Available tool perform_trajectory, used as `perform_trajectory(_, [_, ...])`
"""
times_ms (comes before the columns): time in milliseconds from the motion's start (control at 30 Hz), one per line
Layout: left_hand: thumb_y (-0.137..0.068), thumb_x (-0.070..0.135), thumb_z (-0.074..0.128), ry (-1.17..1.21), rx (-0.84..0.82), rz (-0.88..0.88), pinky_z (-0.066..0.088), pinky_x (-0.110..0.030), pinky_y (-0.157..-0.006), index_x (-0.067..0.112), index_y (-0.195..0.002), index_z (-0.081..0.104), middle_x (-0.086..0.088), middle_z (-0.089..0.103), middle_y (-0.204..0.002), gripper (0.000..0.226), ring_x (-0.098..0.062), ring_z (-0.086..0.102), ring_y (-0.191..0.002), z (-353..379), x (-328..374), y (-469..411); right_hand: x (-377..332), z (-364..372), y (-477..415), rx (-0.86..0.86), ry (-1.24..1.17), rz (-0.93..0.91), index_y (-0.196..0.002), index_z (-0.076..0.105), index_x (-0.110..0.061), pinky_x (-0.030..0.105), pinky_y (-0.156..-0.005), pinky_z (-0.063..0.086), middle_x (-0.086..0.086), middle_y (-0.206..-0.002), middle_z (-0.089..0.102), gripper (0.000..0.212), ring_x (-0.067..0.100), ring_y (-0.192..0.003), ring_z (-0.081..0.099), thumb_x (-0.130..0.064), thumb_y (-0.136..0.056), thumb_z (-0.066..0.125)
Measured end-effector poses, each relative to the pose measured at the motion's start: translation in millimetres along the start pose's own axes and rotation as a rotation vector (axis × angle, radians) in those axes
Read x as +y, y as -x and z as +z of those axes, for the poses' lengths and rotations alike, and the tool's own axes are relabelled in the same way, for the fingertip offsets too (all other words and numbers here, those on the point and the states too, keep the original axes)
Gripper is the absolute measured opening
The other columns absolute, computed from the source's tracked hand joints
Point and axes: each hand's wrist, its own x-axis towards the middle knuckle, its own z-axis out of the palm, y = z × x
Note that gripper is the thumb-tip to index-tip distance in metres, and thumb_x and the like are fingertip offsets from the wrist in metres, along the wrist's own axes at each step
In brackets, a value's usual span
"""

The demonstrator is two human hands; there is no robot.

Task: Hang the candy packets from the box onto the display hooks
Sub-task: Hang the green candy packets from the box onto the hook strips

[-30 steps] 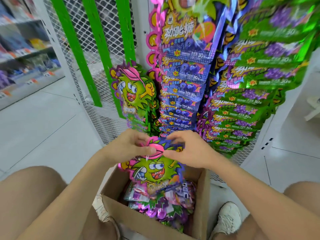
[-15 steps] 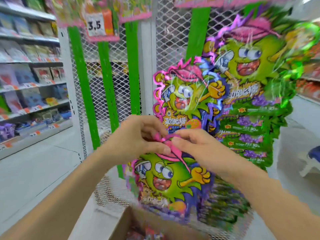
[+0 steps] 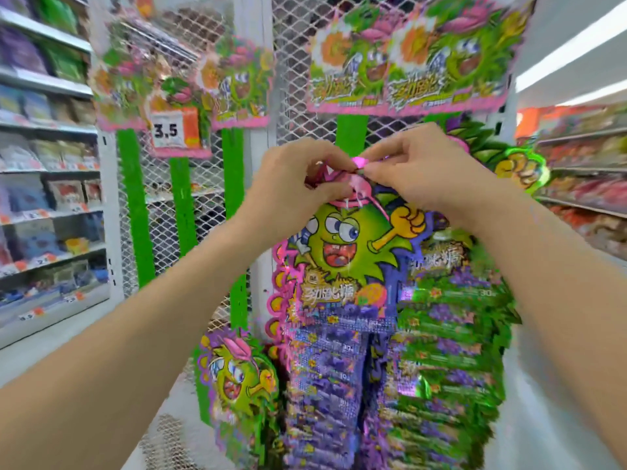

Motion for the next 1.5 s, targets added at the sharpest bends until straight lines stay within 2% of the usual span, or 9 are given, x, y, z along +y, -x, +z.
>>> perform_trajectory(100, [-0.087, 0.038, 0.086, 0.011, 0.06, -0.058, 0.051, -0.011, -0.08, 0.027, -0.123, 0.074, 0.014, 0.071, -0.109, 0.039, 0.002, 0.066, -0.092, 7.2, -10.7, -12.5, 4.3, -2.5, -13.6, 0.085, 0.028, -0.013, -0.107, 0.073, -0.02, 0.007, -0.045, 0.036, -0.002, -0.077, 0.073, 0.009, -0.006, -0.044, 0.052, -0.023, -0.098, 0.073])
perform_trajectory(200, [-0.088, 0.031, 0.082, 0.149, 0.099, -0.253, 0.059, -0.023, -0.09, 0.024, -0.124, 0.069, 0.011, 0.071, -0.106, 0.039, -0.002, 0.069, -0.093, 13.1, -14.1, -23.3, 2.9, 3.9, -23.6, 0.222, 0.137, -0.111, -0.096, 0.07, -0.025, 0.006, -0.058, 0.04, -0.012, -0.074, 0.072, 0.008, -0.011, -0.06, 0.062, -0.028, -0.094, 0.077])
perform_trajectory(400, [-0.084, 0.014, 0.083, 0.281, -0.032, -0.46, 0.066, -0.036, -0.086, 0.028, -0.11, 0.071, 0.003, 0.077, -0.1, 0.032, -0.015, 0.077, -0.092, 3.4, -7.1, -42.8, 3.9, 17.2, -32.7, 0.415, 0.294, -0.246, -0.094, 0.075, -0.018, 0.036, -0.083, 0.057, -0.006, -0.077, 0.066, 0.012, 0.016, -0.081, 0.071, -0.028, -0.089, 0.08])
perform_trajectory(567, [-0.084, 0.02, 0.083, 0.118, -0.017, -0.375, 0.063, -0.043, -0.088, 0.029, -0.123, 0.063, 0.003, 0.072, -0.107, 0.045, -0.018, 0.072, -0.098, 11.6, -4.0, -37.1, 8.0, 24.2, -33.9, 0.439, 0.414, -0.246, -0.093, 0.075, -0.019, 0.039, -0.09, 0.054, 0.001, -0.087, 0.073, 0.011, 0.027, -0.092, 0.069, -0.029, -0.092, 0.077])
perform_trajectory(867, [-0.083, 0.024, 0.083, -0.077, 0.056, -0.199, 0.041, -0.023, -0.076, 0.036, -0.134, 0.054, 0.001, 0.055, -0.125, 0.06, -0.015, 0.057, -0.106, 30.9, -16.0, -18.9, 24.1, 38.6, -22.1, 0.37, 0.638, -0.23, -0.107, 0.071, -0.015, 0.036, -0.078, 0.042, 0.011, -0.105, 0.07, 0.017, 0.033, -0.095, 0.062, -0.028, -0.099, 0.064])
perform_trajectory(1133, [-0.083, 0.028, 0.081, -0.156, 0.057, -0.201, 0.049, -0.051, -0.102, 0.031, -0.132, 0.059, 0.0, 0.055, -0.122, 0.054, -0.024, 0.057, -0.116, 32.4, -18.4, -12.2, 21.2, 40.9, -5.5, 0.336, 0.629, -0.259, -0.108, 0.067, -0.015, 0.048, -0.079, 0.057, 0.014, -0.099, 0.072, 0.02, 0.04, -0.091, 0.067, -0.034, -0.101, 0.064])
perform_trajectory(1300, [-0.086, 0.021, 0.071, -0.207, 0.133, -0.072, 0.044, -0.048, -0.103, 0.022, -0.127, 0.061, -0.003, 0.053, -0.126, 0.043, -0.028, 0.053, -0.12, 36.0, -19.3, 40.5, 7.3, 43.5, 38.8, 0.566, 0.77, -0.412, -0.098, 0.068, -0.009, 0.048, -0.086, 0.048, 0.013, -0.1, 0.061, 0.022, 0.038, -0.098, 0.058, -0.031, -0.094, 0.07])
perform_trajectory(1367, [-0.087, 0.021, 0.068, -0.258, 0.147, -0.015, 0.043, -0.046, -0.097, 0.021, -0.119, 0.064, -0.002, 0.055, -0.121, 0.033, -0.028, 0.053, -0.116, 36.1, -20.8, 77.7, 8.5, 56.6, 75.0, 0.441, 0.548, -0.486, -0.095, 0.071, -0.01, 0.046, -0.084, 0.049, 0.009, -0.094, 0.064, 0.012, 0.033, -0.093, 0.061, -0.022, -0.091, 0.068])
perform_trajectory(1500, [-0.086, 0.015, 0.067, -0.226, -0.025, 0.085, 0.047, -0.044, -0.08, 0.017, -0.099, 0.065, 0.003, 0.061, -0.093, 0.012, -0.025, 0.058, -0.091, 45.7, -35.3, 175.4, 25.3, 102.3, 173.5, -0.4, 0.256, -0.182, -0.092, 0.071, -0.028, 0.037, -0.07, 0.057, -0.008, -0.073, 0.068, 0.01, 0.013, -0.07, 0.065, -0.035, -0.091, 0.063])
